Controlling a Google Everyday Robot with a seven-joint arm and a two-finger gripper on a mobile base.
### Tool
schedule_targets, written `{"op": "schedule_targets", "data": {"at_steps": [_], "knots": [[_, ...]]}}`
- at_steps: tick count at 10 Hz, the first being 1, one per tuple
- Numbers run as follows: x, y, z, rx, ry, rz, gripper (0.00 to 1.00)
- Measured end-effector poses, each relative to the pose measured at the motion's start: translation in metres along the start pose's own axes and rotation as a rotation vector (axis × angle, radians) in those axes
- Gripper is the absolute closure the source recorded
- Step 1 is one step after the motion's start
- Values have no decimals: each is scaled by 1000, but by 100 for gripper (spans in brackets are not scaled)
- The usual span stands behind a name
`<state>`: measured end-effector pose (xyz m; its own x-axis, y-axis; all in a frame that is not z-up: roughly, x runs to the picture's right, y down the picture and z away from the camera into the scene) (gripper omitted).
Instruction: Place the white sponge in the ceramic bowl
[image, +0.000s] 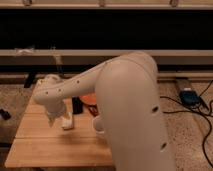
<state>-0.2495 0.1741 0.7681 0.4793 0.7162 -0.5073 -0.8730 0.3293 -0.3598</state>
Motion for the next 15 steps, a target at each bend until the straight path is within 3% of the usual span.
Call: {"op": "schedule_targets", "data": {"at_steps": [3, 6, 9, 13, 15], "knots": [[-11, -10, 30, 59, 0, 32, 35], [-24, -28, 36, 78, -5, 75, 35], [-30, -37, 46, 75, 5, 98, 35], [-34, -45, 65, 58, 50, 114, 35], [-35, -47, 71, 54, 70, 118, 46]]}}
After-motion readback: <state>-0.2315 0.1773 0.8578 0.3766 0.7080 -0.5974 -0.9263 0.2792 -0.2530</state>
